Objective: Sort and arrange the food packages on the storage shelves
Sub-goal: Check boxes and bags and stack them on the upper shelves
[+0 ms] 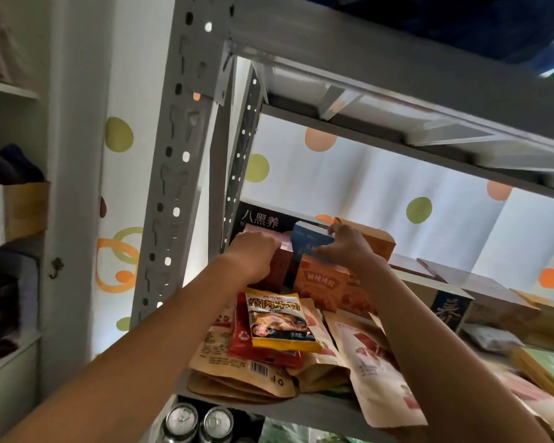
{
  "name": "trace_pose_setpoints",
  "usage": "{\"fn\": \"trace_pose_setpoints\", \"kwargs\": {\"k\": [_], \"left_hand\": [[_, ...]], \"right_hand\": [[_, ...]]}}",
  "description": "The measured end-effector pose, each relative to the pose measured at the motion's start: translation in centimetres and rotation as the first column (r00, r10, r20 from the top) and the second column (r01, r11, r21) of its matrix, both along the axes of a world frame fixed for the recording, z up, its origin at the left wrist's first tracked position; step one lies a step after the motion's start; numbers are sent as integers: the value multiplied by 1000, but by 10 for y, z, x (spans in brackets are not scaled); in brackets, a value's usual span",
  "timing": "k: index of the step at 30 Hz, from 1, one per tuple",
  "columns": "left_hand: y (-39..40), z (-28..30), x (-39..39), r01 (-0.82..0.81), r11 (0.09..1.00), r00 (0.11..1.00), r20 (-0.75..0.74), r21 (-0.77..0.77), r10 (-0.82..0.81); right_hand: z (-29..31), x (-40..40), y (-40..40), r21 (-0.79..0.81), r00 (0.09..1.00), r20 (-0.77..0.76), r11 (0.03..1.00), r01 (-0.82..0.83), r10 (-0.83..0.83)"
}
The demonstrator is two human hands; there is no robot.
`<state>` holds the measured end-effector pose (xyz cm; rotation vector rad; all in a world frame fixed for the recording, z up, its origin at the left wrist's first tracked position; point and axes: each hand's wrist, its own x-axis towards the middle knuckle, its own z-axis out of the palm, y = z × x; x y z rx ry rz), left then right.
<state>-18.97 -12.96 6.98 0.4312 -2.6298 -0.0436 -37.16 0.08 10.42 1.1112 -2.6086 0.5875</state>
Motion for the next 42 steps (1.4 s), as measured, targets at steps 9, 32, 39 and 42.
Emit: {"fn": "trace_pose_setpoints", "kwargs": {"k": [9,32,39,42], "left_hand": [[-5,3,1,24,998,997,68,-53,-21],[21,41,27,176,918,980,-147,355,-131],[43,44,36,321,638,868,-487,700,98],[58,38,41,409,608,829,-555,680,62]], "right_hand": [[15,-14,-7,128,1000,-11,991,25,-24],[103,46,39,-283,945,-327,954,-103,5],[102,111,89,-450,979,-169,875,-178,112],[91,131,110,-523,990,-78,840,-144,121]]}}
